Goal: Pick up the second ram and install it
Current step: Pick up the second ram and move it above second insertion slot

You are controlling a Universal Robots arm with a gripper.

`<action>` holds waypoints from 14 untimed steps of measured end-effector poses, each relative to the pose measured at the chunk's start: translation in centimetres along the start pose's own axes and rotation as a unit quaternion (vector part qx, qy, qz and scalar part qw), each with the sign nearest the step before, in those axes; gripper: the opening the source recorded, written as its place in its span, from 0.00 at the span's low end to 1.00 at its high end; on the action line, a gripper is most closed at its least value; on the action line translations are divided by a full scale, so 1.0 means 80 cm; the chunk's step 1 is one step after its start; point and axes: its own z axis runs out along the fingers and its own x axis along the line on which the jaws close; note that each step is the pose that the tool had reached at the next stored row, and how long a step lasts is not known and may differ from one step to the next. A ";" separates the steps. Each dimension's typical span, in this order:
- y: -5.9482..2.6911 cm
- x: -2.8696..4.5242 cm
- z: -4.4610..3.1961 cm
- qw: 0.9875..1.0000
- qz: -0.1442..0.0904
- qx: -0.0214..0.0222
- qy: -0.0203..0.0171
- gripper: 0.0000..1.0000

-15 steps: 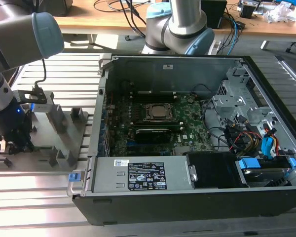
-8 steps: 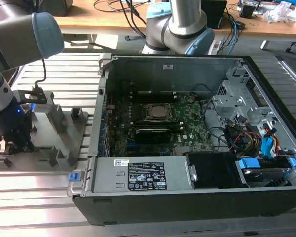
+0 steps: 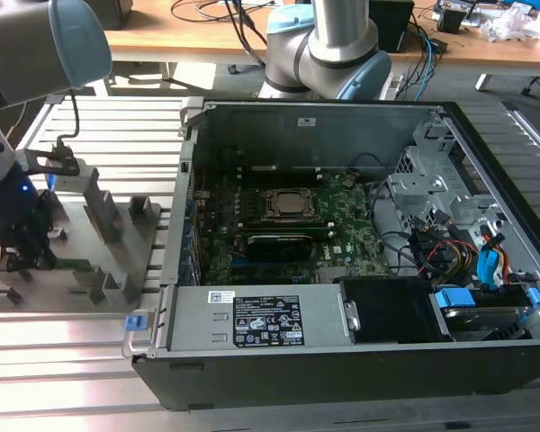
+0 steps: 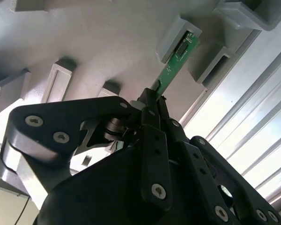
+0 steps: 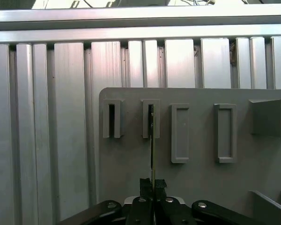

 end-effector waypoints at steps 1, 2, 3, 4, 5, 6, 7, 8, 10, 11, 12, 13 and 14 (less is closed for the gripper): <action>0.000 -0.0001 -0.0024 1.000 0.000 0.000 0.000 0.14; 0.000 -0.0001 -0.0048 1.000 0.000 0.000 0.000 0.14; 0.000 -0.0002 -0.0066 1.000 0.000 0.000 0.000 0.14; 0.000 -0.0002 -0.0078 1.000 0.000 0.000 0.000 0.14; 0.000 -0.0003 -0.0094 1.000 0.000 0.000 0.000 0.14; 0.000 -0.0003 -0.0103 1.000 0.000 0.000 0.000 0.14; 0.000 -0.0005 -0.0128 1.000 0.000 0.000 0.000 0.14; 0.000 -0.0005 -0.0146 1.000 0.000 0.000 0.000 0.14; 0.000 -0.0008 -0.0216 1.000 0.000 0.000 0.000 0.14; 0.001 -0.0010 -0.0252 1.000 0.000 0.000 0.000 0.14; 0.001 -0.0012 -0.0287 1.000 0.000 0.000 0.000 0.14; 0.001 -0.0013 -0.0306 1.000 0.000 0.000 0.000 0.14; 0.001 -0.0013 -0.0320 1.000 0.000 0.000 0.000 0.14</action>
